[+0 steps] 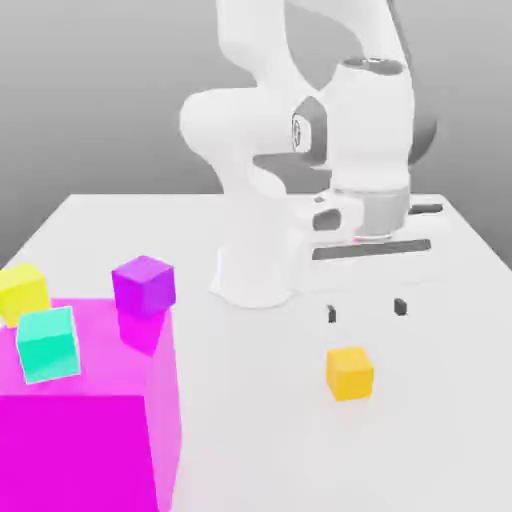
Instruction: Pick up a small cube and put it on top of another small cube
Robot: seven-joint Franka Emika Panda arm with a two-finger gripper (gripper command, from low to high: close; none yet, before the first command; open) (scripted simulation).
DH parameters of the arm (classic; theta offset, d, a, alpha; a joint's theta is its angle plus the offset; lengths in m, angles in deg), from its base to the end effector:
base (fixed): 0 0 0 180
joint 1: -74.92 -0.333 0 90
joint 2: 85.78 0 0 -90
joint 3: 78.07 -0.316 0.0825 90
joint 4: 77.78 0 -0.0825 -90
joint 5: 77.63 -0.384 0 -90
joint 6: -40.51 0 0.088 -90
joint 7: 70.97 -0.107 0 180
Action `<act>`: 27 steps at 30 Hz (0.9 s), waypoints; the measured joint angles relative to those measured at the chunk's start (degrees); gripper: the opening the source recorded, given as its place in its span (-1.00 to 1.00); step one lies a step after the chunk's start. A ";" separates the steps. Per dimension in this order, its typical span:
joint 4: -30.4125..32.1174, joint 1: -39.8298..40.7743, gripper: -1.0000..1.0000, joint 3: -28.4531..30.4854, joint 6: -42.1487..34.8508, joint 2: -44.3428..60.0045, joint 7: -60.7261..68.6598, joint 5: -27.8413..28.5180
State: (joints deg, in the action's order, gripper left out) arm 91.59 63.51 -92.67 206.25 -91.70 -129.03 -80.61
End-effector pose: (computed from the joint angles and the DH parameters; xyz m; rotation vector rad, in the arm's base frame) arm 0.2992 0.1385 0.2068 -2.9808 0.9390 -0.0561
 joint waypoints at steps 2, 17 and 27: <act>0.20 -1.24 0.00 2.26 4.93 6.46 -5.82 7.42; -0.48 -9.02 -1.00 11.33 10.12 12.80 -10.05 12.99; -4.92 -9.74 -1.00 12.98 -6.56 0.01 3.94 2.60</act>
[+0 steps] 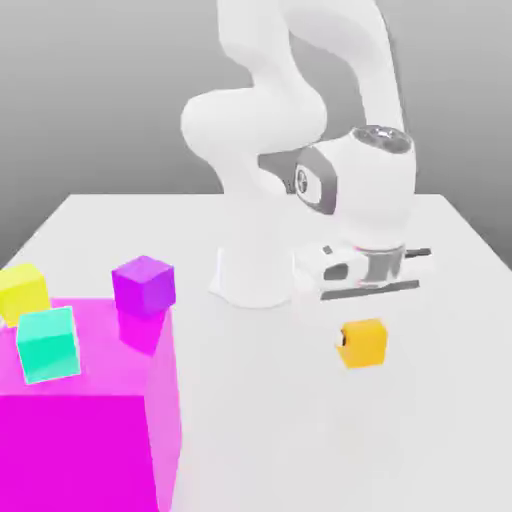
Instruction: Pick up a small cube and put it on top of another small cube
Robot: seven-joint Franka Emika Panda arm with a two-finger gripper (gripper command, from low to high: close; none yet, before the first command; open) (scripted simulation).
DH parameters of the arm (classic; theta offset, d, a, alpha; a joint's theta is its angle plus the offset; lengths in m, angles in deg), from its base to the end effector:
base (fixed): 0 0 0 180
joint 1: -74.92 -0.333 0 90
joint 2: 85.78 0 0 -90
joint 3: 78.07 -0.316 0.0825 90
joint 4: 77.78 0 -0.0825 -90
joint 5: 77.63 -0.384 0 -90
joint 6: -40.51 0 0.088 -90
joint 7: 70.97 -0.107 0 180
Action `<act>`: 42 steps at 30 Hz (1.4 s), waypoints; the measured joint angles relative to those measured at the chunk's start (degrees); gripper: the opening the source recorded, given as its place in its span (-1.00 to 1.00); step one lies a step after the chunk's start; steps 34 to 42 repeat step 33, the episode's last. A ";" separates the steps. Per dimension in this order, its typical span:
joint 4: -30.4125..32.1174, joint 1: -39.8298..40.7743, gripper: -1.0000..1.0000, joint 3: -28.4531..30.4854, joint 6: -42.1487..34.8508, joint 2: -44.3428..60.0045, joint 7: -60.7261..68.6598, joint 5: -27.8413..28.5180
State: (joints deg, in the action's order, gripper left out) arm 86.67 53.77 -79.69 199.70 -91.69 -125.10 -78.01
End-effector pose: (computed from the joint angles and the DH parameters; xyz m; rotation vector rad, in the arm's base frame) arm 0.3285 0.1372 0.2226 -3.0156 0.8568 -0.0144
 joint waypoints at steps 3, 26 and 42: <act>-6.13 3.41 -1.00 3.63 -6.85 -0.92 2.72 0.98; -32.24 26.76 1.00 26.72 -36.83 -4.82 10.89 5.32; -35.73 26.99 1.00 26.10 -42.31 -6.95 10.13 6.29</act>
